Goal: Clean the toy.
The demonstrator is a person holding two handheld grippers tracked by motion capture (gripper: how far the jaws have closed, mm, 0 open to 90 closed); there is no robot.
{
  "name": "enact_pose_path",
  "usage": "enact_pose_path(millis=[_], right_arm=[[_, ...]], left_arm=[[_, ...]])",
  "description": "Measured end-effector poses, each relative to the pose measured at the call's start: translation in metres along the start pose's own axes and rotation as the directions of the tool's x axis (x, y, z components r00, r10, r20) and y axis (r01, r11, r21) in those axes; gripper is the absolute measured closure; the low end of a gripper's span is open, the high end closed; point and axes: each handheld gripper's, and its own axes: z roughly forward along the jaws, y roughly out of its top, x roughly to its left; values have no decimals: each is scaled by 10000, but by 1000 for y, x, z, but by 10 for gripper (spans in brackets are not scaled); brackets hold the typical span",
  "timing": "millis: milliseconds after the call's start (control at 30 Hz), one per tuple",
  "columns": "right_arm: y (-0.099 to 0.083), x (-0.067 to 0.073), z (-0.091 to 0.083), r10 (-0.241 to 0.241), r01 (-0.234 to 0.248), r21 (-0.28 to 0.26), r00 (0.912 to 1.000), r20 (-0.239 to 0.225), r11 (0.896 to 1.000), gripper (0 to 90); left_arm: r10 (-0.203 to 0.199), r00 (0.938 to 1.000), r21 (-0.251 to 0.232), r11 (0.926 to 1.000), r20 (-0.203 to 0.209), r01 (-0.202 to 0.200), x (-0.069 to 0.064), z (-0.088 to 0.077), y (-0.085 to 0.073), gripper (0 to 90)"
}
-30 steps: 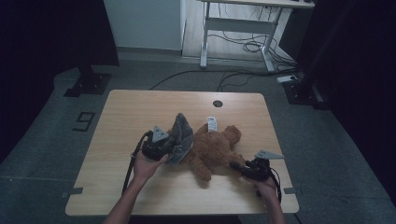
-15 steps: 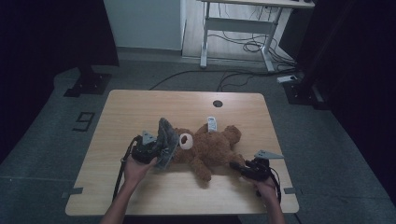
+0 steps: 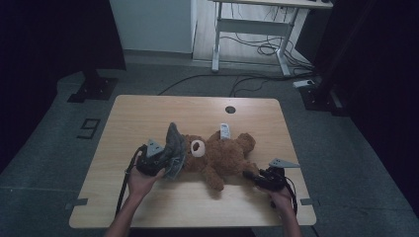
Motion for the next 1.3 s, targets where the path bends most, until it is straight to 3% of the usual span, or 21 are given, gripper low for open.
enact_pose_path(millis=[100,133,167,300,333,367,400,433,467,600,667,733,767,900,1000,1067,1167,1200,1233,1300], right_arm=[[0,0,0,-15,15,11,10000,10,10000,603],[0,0,0,-15,15,11,10000,10,10000,603],[0,0,0,-43,43,21,10000,17,10000,602],[0,0,0,2,-2,-9,10000,-9,10000,602],[0,0,0,2,-2,-9,10000,-9,10000,602],[0,0,0,-31,31,14,10000,-8,10000,602],[0,0,-1,-41,41,15,10000,-19,10000,602],[0,0,-1,-48,48,4,10000,-26,10000,602],[0,0,-1,-66,66,19,10000,-40,10000,602],[-1,0,-1,-64,64,-5,10000,-38,10000,602],[-1,0,-1,-67,67,-2,10000,-38,10000,602],[-1,0,-1,-95,95,19,10000,-22,10000,602],[-1,0,-1,-82,82,34,10000,-23,10000,602],[-1,1,-1,-173,173,104,9998,4,9998,602],[-1,0,-1,-126,126,43,9999,-50,9999,602],[-1,0,-2,-108,108,63,9999,-95,9999,602],[-1,0,-2,-85,86,73,9999,-94,9999,602],[-1,0,-2,-86,86,93,9999,-83,9999,602],[-1,0,-2,-106,107,122,9999,-74,9999,602],[-1,0,-2,-91,92,191,9999,-53,9998,603]], left_arm=[[475,9976,-341,9984,494,-459,-22,1,17,779],[475,9976,-341,9984,494,-459,-22,1,17,779],[642,9934,-423,9973,948,-604,-37,7,29,779],[859,9762,-277,9962,1990,-820,-70,36,48,778],[859,9762,-277,9962,1990,-820,-70,36,48,777],[919,9660,-191,9958,2415,-900,-86,52,56,778],[919,9660,-191,9958,2415,-900,-86,52,56,777],[1039,9553,-59,9943,2767,-1064,-102,66,62,777],[1039,9553,-59,9943,2767,-1064,-102,66,62,777],[1335,9345,76,9895,3299,-1440,-132,88,71,776],[1439,9313,207,9869,3348,-1599,-139,94,71,776],[1442,9327,331,9859,3305,-1641,-141,98,70,776],[1293,9331,629,9853,3355,-1591,-141,106,66,776],[1057,9369,626,9890,3333,-1339,-133,106,61,777],[1307,9491,481,9874,2866,-1505,-128,100,62,779],[1260,9560,444,9888,2651,-1427,-120,96,62,779],[1117,9715,416,9915,2092,-1230,-105,91,62,780],[1117,9715,416,9915,2092,-1230,-105,91,62,780],[897,9801,482,9939,1769,-997,-93,88,62,780],[817,9856,530,9945,1481,-905,-80,83,59,780]])
